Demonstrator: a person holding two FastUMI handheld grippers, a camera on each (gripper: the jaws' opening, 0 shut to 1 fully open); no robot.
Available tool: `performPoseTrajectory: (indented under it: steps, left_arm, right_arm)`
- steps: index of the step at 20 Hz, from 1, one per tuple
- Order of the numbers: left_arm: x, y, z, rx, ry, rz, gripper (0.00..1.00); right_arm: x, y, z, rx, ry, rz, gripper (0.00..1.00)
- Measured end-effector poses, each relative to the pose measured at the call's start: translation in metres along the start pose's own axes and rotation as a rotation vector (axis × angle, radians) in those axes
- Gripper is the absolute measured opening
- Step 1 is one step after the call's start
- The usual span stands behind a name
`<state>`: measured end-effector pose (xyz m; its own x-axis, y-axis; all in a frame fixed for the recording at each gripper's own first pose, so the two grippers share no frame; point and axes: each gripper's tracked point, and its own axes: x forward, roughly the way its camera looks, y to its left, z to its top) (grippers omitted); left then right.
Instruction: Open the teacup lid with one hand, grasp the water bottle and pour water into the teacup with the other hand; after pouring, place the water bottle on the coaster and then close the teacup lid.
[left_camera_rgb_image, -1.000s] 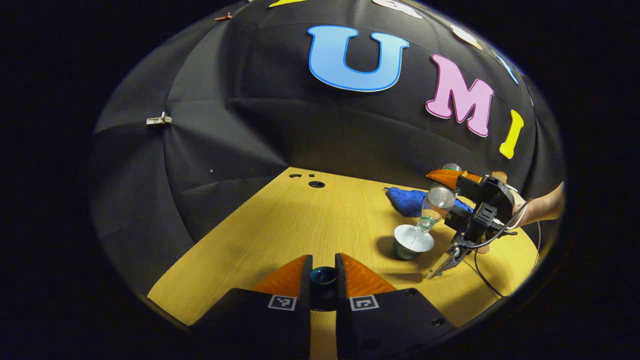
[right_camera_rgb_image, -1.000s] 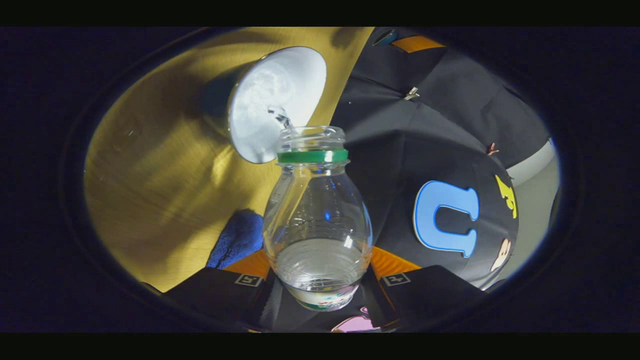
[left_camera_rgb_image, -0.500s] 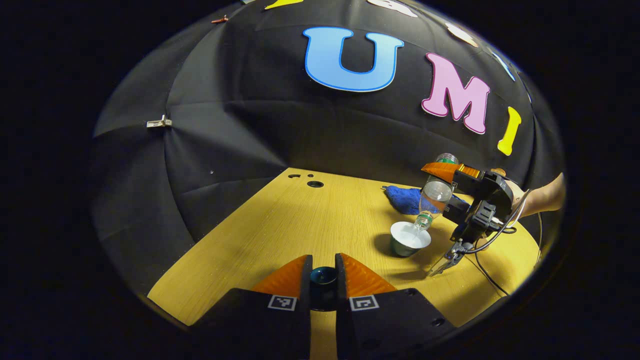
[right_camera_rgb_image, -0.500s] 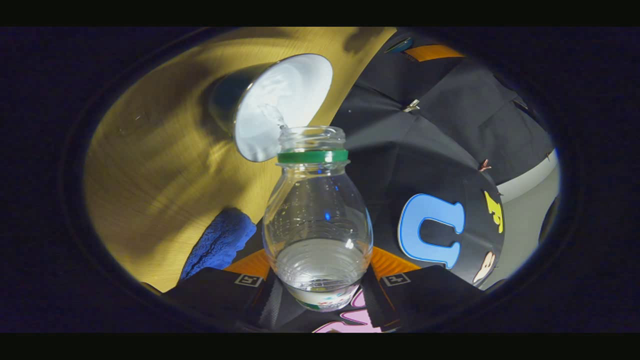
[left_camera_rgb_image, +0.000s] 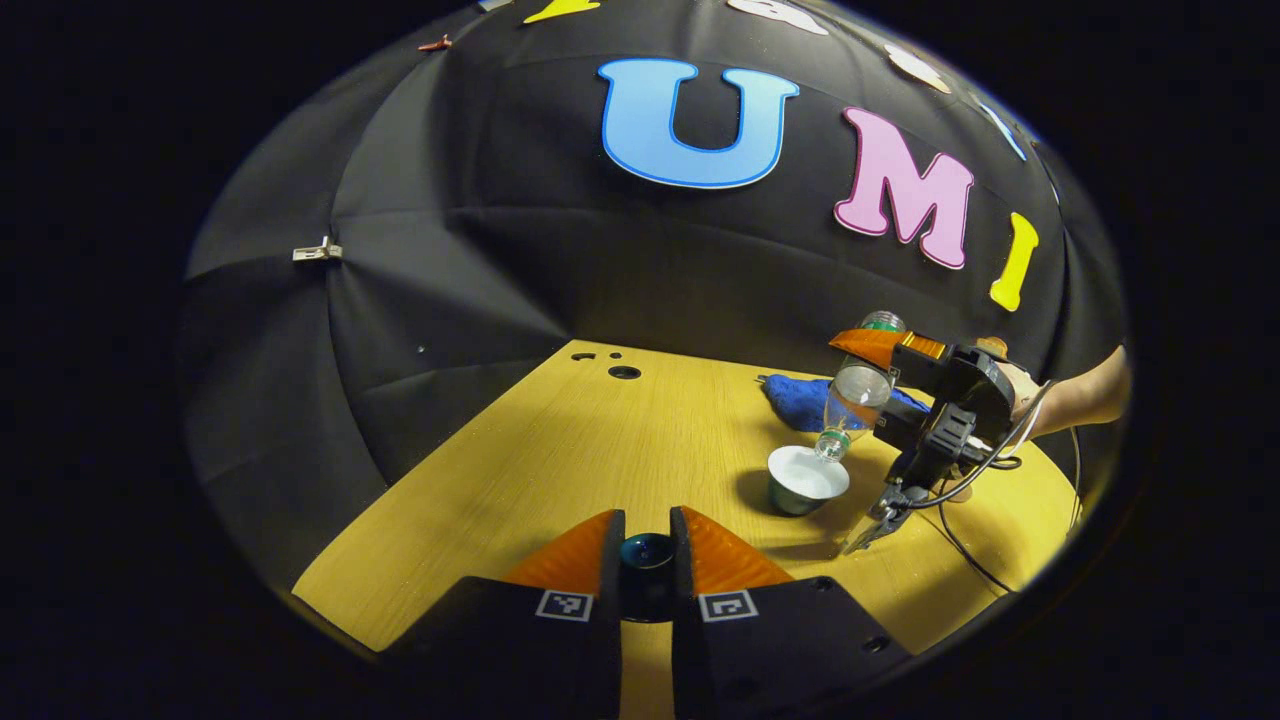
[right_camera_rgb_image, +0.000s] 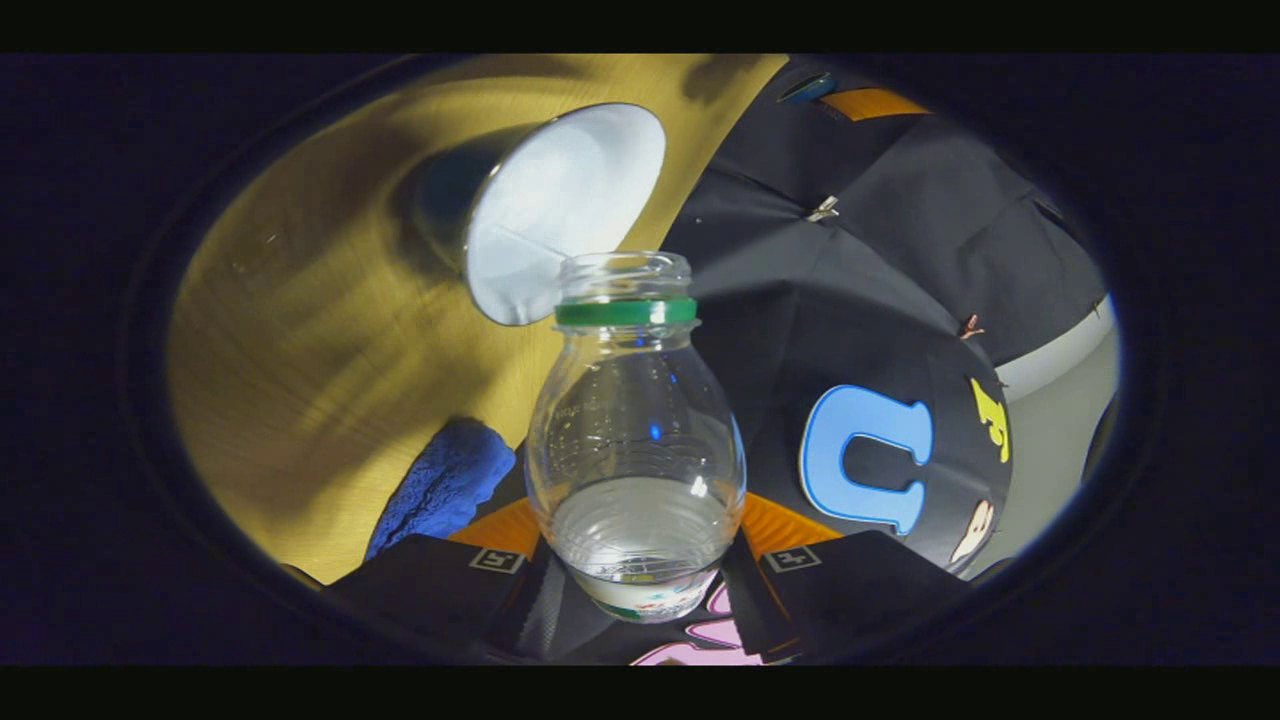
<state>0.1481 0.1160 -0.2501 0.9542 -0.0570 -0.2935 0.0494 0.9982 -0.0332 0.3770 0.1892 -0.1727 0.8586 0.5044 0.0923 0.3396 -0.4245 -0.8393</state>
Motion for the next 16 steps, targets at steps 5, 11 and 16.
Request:
performPoseTrajectory:
  steps: [5, 11, 16]
  left_arm:
    - [-0.003, -0.003, 0.001, -0.001, -0.002, 0.011, 0.24]
    - [-0.011, -0.006, 0.006, -0.009, -0.011, 0.048, 0.22]
    - [-0.022, -0.021, 0.014, -0.019, -0.028, 0.096, 0.24]
  right_arm:
    - [0.0, -0.002, 0.002, 0.002, -0.01, -0.01, 0.71]
    - [0.001, -0.007, -0.008, 0.06, 0.015, -0.009, 0.71]
    - [-0.025, -0.016, -0.072, 0.549, 0.232, 0.091, 0.71]
